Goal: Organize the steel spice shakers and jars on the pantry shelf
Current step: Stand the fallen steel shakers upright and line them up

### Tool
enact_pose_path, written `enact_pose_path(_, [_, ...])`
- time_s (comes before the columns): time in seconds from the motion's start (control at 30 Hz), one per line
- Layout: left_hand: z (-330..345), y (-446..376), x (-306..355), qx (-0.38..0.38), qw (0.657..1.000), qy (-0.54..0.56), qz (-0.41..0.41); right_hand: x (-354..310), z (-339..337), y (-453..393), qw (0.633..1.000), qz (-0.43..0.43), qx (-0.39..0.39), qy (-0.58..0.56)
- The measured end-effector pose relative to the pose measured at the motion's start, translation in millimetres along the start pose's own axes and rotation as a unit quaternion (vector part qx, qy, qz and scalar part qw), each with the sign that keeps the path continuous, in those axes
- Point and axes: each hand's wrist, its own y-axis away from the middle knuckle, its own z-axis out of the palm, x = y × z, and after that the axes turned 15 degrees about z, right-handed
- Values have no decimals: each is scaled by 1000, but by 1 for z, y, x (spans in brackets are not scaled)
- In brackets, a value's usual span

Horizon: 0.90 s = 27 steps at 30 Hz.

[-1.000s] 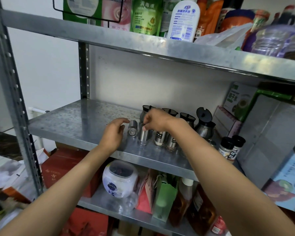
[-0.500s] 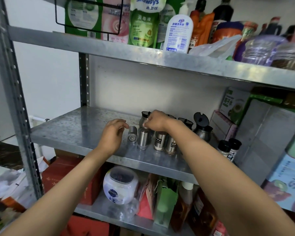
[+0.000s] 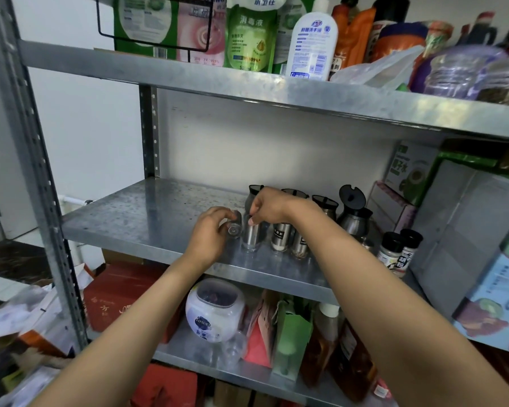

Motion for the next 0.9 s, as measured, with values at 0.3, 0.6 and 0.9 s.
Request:
enact_pose_path(0.3, [-4,0,1,5,1000,-6,2,-17,6,-5,992,7,57,115])
enact_pose_path(0.6, [-12,6,2,-11,1000,-16,-10,-17,9,1,981,20,107,158])
enact_pose_path(0.9, [-12,-1,-3,-36,997,-8,-63,-11,2,8,982,18,143,120])
